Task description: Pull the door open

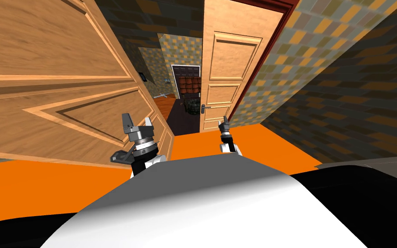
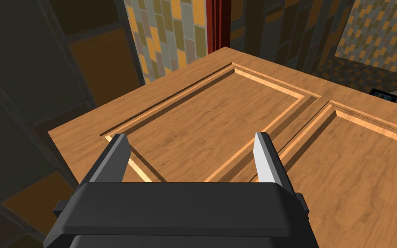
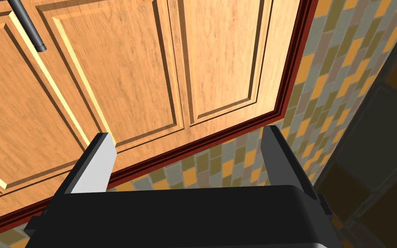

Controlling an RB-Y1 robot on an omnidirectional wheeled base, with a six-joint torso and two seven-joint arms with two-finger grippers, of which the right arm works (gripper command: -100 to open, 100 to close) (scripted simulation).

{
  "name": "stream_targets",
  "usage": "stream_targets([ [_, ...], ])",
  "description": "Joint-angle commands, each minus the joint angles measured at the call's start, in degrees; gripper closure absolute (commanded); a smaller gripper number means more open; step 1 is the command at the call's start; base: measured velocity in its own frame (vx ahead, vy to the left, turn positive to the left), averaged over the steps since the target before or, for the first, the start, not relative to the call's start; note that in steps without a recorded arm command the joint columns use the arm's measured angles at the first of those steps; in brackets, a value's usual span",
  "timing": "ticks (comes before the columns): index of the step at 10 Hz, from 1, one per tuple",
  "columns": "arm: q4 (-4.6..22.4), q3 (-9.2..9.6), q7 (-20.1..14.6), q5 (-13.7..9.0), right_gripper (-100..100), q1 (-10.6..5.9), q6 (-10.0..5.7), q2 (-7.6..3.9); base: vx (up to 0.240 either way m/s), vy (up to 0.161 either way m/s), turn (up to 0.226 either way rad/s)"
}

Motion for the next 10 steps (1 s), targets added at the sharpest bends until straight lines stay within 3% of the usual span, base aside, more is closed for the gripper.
stream_targets([
  [1,2.6,-0.20,-0.5,0.5,-100,-1.46,-0.22,-0.47,0.061,-0.009,-0.004],
  [2,4.1,-0.35,-0.9,0.9,-100,-2.75,-0.36,-0.81,0.089,-0.004,-0.006],
  [3,4.7,-0.35,-0.9,0.9,-100,-2.75,-0.36,-0.81,0.064,-0.007,0.000],
  [5,8.6,-0.66,-1.8,1.8,-100,-5.47,-0.66,-1.48,0.062,-0.008,-0.005],
  [6,9.1,-0.66,-1.8,1.8,-100,-5.47,-0.66,-1.48,0.055,-0.009,-0.002],
  [8,12.7,-0.97,-2.6,2.7,-100,-8.21,-0.96,-2.14,0.072,0.000,-0.006],
  [9,13.6,-0.97,-2.6,2.7,-100,-8.21,-0.96,-2.14,0.069,0.004,-0.001],
  [10,15.8,-1.13,-3.0,3.2,-100,-9.61,-1.11,-2.46,0.058,-0.003,-0.005],
])
